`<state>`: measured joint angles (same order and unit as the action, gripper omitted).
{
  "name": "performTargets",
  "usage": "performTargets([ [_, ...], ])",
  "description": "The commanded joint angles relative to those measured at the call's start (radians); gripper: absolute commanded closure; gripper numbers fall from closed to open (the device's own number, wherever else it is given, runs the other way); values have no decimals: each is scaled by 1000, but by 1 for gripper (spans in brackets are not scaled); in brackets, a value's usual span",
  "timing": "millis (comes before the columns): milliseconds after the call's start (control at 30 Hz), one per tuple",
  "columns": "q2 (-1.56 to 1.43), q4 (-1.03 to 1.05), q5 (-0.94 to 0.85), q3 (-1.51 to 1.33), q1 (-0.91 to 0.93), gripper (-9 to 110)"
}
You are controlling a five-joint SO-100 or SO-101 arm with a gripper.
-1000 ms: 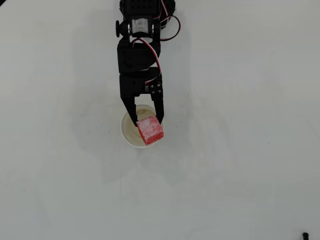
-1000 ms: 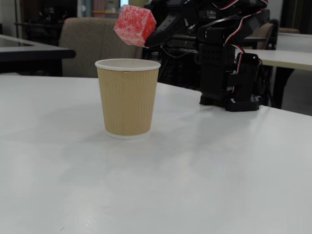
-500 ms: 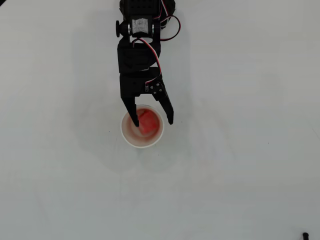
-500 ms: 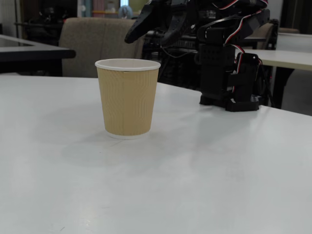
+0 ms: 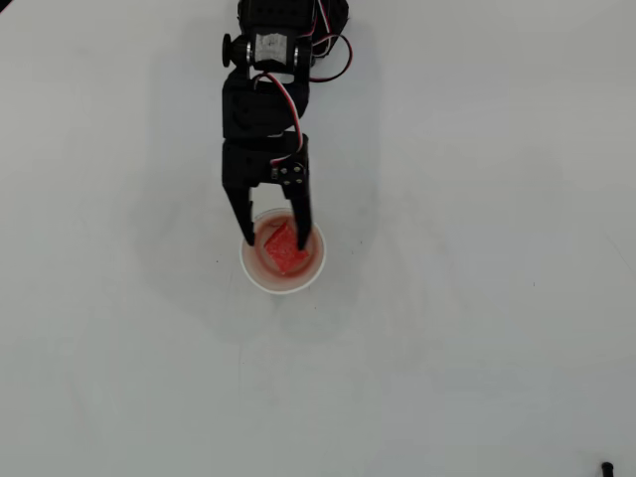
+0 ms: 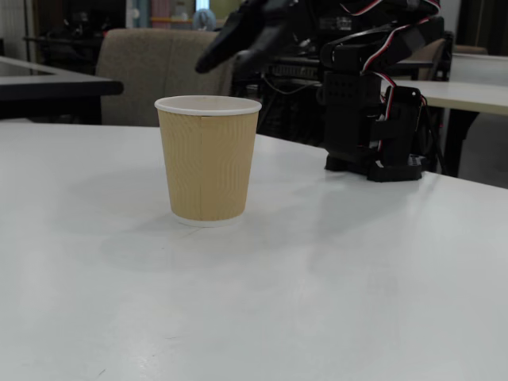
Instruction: Grasp a red cube and put it in the cup.
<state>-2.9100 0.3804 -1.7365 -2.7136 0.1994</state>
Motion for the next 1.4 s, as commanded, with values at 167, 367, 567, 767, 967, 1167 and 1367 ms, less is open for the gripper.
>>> performTargets([
  [167, -80, 109, 6, 55, 106, 99],
  [367, -173, 261, 0, 41, 175, 101],
  [567, -276, 425, 8, 6, 152, 101],
  [767, -276, 586, 272, -37, -5, 101],
  [967, -276, 572, 615, -118, -166, 101],
  [1167, -281, 482, 969, -149, -258, 101],
  [1367, -316, 236, 1258, -291, -322, 101],
])
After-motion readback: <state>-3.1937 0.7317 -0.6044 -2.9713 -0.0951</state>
